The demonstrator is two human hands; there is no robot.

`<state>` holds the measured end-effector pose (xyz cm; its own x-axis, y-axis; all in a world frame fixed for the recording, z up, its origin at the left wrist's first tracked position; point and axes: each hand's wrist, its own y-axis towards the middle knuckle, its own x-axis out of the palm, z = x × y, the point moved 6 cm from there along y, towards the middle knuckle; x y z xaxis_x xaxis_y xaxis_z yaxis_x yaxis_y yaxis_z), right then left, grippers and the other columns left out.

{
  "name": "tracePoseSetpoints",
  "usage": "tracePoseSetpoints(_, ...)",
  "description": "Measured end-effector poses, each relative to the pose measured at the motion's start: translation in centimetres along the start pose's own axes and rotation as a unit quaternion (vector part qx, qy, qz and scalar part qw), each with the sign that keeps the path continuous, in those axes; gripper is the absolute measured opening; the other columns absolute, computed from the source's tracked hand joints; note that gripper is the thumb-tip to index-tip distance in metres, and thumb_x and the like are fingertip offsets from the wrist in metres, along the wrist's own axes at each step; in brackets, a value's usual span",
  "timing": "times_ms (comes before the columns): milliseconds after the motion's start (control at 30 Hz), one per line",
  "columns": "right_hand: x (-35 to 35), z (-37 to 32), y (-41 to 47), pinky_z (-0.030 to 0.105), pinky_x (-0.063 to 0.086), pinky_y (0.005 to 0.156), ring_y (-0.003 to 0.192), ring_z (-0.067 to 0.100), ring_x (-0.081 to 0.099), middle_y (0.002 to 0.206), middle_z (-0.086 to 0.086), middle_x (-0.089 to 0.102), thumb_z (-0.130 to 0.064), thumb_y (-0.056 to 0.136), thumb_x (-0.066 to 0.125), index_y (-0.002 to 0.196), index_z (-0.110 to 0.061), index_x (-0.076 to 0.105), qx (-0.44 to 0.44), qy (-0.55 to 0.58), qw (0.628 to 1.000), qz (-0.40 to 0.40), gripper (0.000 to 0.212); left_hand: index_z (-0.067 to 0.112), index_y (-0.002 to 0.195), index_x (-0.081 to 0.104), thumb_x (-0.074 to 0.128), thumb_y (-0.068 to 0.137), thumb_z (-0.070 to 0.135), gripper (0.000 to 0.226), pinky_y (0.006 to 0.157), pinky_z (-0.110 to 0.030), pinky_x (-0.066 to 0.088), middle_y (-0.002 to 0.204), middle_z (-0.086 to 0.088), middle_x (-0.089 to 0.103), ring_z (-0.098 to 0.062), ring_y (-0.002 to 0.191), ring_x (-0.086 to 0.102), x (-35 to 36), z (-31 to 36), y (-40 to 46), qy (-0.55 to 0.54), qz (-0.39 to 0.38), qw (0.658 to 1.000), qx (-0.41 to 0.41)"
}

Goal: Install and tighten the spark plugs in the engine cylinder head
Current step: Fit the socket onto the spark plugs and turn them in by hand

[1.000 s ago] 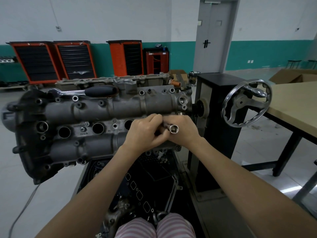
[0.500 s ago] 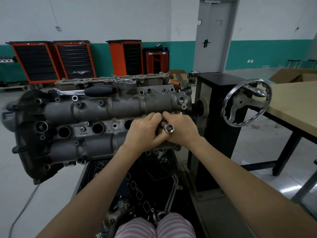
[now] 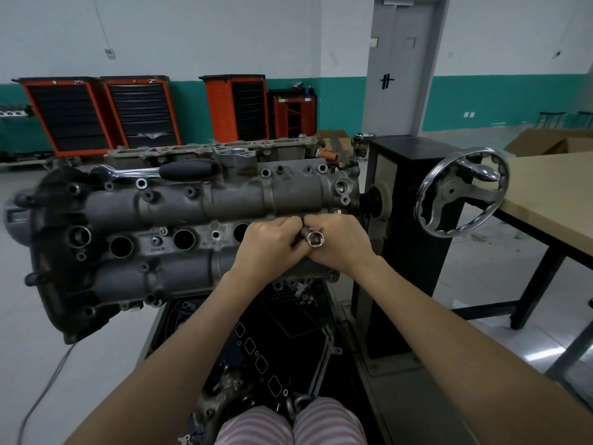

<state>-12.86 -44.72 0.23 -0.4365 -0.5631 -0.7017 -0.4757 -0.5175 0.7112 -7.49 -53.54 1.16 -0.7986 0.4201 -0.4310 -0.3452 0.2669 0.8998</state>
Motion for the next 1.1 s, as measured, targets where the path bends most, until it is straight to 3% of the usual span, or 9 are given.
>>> tracePoseSetpoints(133,0.3,0.1,0.1,0.03,0.034,0.048,0.055,0.032,0.057,0.062,0.009,0.061,-0.02,0.076,0.062,0.074,-0.006,0.055,-0.003,-0.021,1.0,-0.017,0.016,0.005,0.066,0.045,0.049,0.081,0.031,0.03,0.042,-0.021,0.025,0.058,-0.006,0.047,-0.026,0.04,0.042,0.1,0.3,0.0,-0.029,-0.039,0.999,-0.009)
tracePoseSetpoints(267,0.4,0.1,0.1,0.029,0.032,0.049,0.06,0.031,0.059,0.068,0.008,0.063,-0.023,0.078,0.059,0.082,-0.007,0.056,-0.016,-0.033,0.999,-0.029,0.017,0.005,0.067,0.044,0.048,0.078,0.032,0.03,0.043,-0.02,0.024,0.059,-0.004,0.047,-0.023,0.04,0.041,0.0,0.4,0.1,-0.024,-0.044,0.999,-0.015)
tracePoseSetpoints(367,0.2,-0.1,0.0,0.03,0.034,0.047,0.061,0.03,0.06,0.068,0.006,0.064,-0.02,0.079,0.059,0.077,-0.007,0.06,-0.028,-0.02,0.999,-0.022,0.013,0.007,0.059,0.046,0.053,0.078,0.035,0.035,0.043,-0.018,0.023,0.051,-0.002,0.047,-0.019,0.039,0.042,0.0,0.0,0.1,-0.001,-0.027,0.999,-0.019)
tracePoseSetpoints(533,-0.6,-0.3,-0.1,0.028,0.031,0.042,0.046,0.03,0.054,0.052,0.009,0.057,-0.007,0.068,0.065,0.056,-0.008,0.053,-0.017,0.022,0.999,0.022,0.016,0.005,0.043,0.046,0.057,0.08,0.033,0.047,0.035,-0.024,0.031,0.039,-0.006,0.045,-0.021,0.034,0.042,0.0,-0.4,0.0,-0.026,0.014,0.999,-0.015)
tracePoseSetpoints(667,-0.1,0.0,0.1,0.03,0.032,0.046,0.054,0.034,0.057,0.058,0.01,0.06,-0.014,0.072,0.066,0.064,-0.008,0.053,-0.004,-0.002,1.0,-0.007,0.017,0.007,0.049,0.043,0.053,0.078,0.027,0.037,0.043,-0.02,0.022,0.043,-0.004,0.044,-0.019,0.035,0.039,0.0,0.1,0.0,-0.016,0.007,1.0,0.002)
tracePoseSetpoints(800,0.3,0.1,0.2,0.034,0.037,0.046,0.053,0.031,0.054,0.06,0.007,0.058,-0.023,0.077,0.06,0.074,-0.014,0.041,0.003,-0.008,0.999,-0.035,0.022,0.007,0.056,0.042,0.049,0.073,0.024,0.025,0.048,-0.016,0.015,0.05,-0.002,0.042,-0.018,0.039,0.033,0.0,0.3,0.1,-0.024,-0.014,1.0,-0.001)
tracePoseSetpoints(967,0.2,-0.3,0.0,0.037,0.04,0.047,0.06,0.03,0.058,0.066,0.008,0.063,-0.02,0.083,0.055,0.083,-0.008,0.058,-0.025,-0.019,0.999,-0.038,0.012,0.009,0.058,0.045,0.053,0.076,0.03,0.029,0.046,-0.018,0.021,0.051,-0.001,0.046,-0.015,0.04,0.039,0.0,0.0,0.0,-0.01,-0.009,1.0,-0.006)
tracePoseSetpoints(1100,-0.5,-0.3,-0.1,0.037,0.04,0.045,0.052,0.033,0.056,0.058,0.012,0.06,-0.014,0.08,0.057,0.067,-0.006,0.056,-0.012,0.022,1.0,-0.005,0.015,0.008,0.049,0.045,0.057,0.08,0.031,0.04,0.041,-0.019,0.024,0.043,-0.003,0.046,-0.019,0.035,0.043,0.1,-0.2,0.0,0.005,0.012,1.0,0.005)
